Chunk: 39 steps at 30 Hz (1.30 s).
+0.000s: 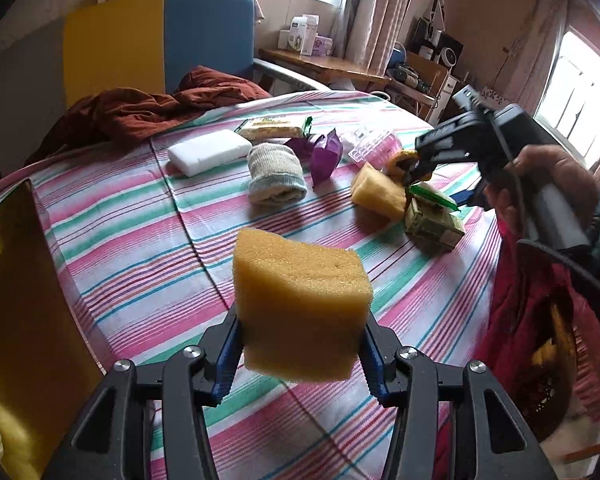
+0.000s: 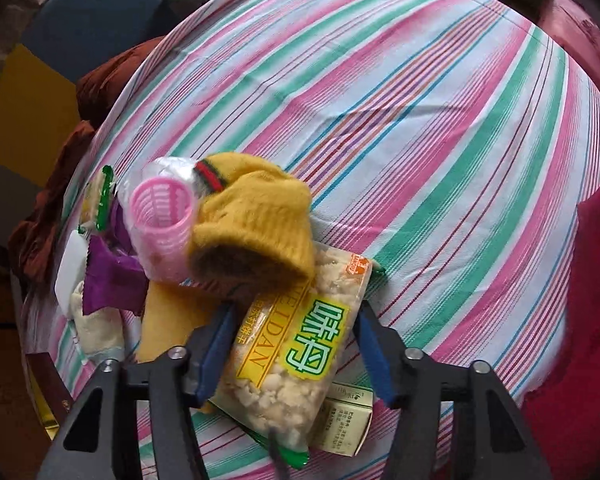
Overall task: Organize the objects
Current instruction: 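Lift the yellow sponge with the left gripper while the right grasps the snack bag, then place the sponge and snack bag into the gold tray, opening both grippers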
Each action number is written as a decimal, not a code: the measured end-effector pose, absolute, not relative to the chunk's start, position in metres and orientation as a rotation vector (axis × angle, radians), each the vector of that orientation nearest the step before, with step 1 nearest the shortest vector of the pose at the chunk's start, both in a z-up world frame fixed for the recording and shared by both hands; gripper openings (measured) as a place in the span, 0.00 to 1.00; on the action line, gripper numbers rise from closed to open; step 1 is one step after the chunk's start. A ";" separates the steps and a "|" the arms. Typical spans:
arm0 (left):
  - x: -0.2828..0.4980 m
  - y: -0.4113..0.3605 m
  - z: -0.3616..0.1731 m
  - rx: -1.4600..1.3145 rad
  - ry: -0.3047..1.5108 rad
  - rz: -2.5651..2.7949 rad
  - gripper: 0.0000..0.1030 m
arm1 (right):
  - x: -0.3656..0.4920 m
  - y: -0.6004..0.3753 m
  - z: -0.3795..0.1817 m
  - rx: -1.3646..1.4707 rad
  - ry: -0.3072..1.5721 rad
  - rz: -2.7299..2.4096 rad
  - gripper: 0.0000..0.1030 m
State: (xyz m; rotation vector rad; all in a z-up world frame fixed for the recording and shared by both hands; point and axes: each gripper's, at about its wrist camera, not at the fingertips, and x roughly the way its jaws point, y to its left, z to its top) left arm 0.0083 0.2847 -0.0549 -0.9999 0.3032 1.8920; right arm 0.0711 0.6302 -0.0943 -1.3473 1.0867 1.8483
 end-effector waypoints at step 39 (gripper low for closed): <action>-0.086 0.082 0.009 -0.997 -0.049 2.508 0.52 | -0.057 0.280 0.008 -1.662 0.635 2.903 0.40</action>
